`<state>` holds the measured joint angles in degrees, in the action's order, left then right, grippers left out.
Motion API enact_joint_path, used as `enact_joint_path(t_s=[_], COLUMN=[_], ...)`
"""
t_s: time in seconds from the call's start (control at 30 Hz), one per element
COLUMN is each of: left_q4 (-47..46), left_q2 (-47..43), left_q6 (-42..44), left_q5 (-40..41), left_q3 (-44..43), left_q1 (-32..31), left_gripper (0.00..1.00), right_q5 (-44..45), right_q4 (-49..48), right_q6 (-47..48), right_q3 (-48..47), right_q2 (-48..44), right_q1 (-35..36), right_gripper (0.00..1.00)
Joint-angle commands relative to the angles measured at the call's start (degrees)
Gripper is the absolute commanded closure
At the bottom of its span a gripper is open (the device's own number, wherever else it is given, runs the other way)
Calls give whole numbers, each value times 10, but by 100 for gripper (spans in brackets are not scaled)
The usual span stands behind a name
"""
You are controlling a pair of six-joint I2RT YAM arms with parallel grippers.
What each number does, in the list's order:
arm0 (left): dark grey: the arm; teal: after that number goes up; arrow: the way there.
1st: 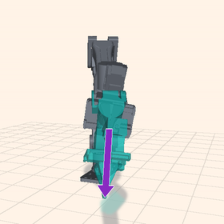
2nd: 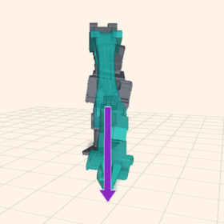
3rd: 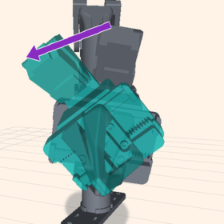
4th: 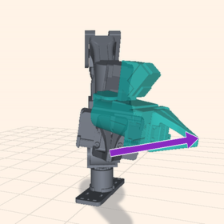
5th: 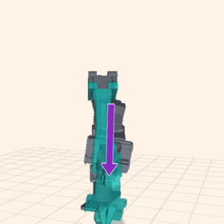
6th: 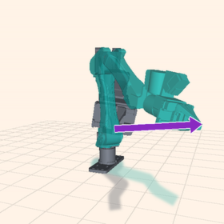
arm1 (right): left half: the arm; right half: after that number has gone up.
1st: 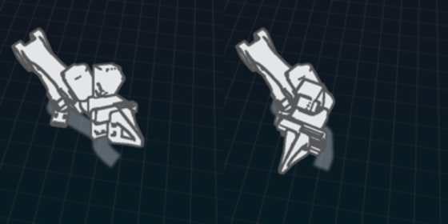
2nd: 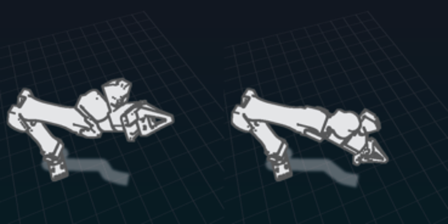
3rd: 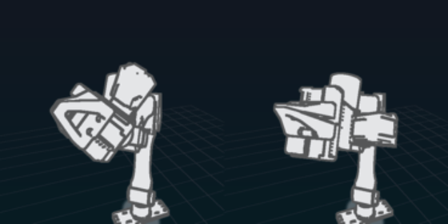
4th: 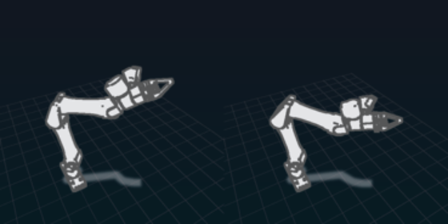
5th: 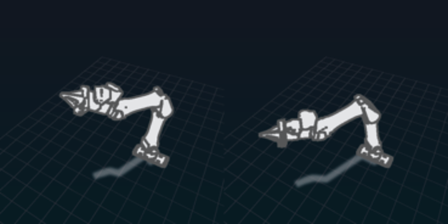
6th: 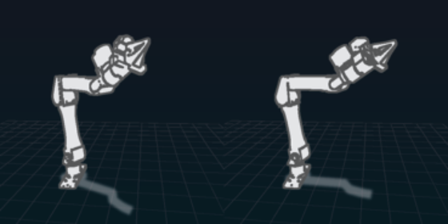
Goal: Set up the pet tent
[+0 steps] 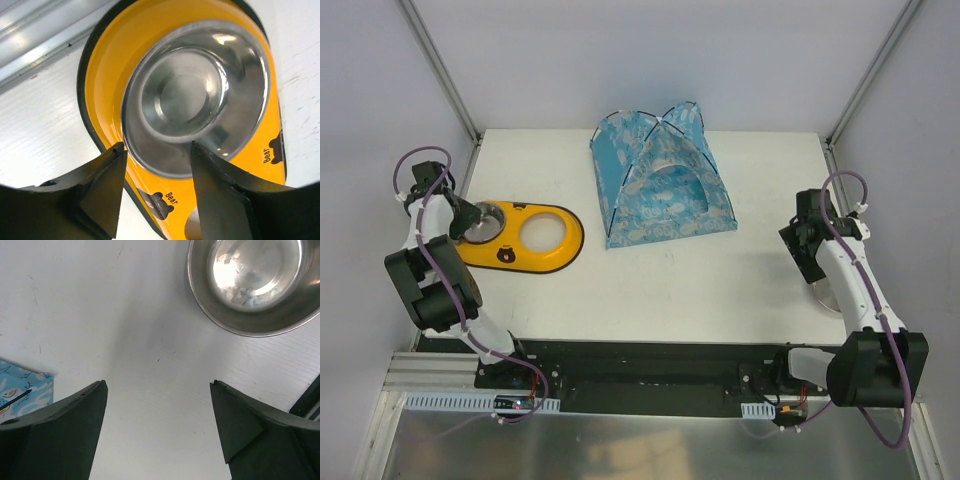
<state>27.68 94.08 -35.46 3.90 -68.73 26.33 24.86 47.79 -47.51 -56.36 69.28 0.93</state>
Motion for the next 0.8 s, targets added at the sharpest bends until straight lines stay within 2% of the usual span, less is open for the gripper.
enact_joint_path(t_s=[0.0,0.17,0.3,0.53,0.77], left_q4=[39,54,56,55,46], left_q2=[-11,-53,-100,-134,-127], left_q6=[16,39,50,96,140], left_q5=[39,49,31,-81,-186], left_q3=[-55,-58,-59,-77,-94], left_q1=[2,2,0,-51,-113], left_gripper=[43,37,37,36,36], right_q5=[47,65,79,155,114], right_q4=[28,32,35,39,-33], right_q6=[14,33,50,50,92], right_q3=[-7,-23,-31,-29,-2], right_q2=[6,18,34,96,144], right_q1=[-7,-25,-44,-57,-94], right_gripper=[9,7,6,6,10])
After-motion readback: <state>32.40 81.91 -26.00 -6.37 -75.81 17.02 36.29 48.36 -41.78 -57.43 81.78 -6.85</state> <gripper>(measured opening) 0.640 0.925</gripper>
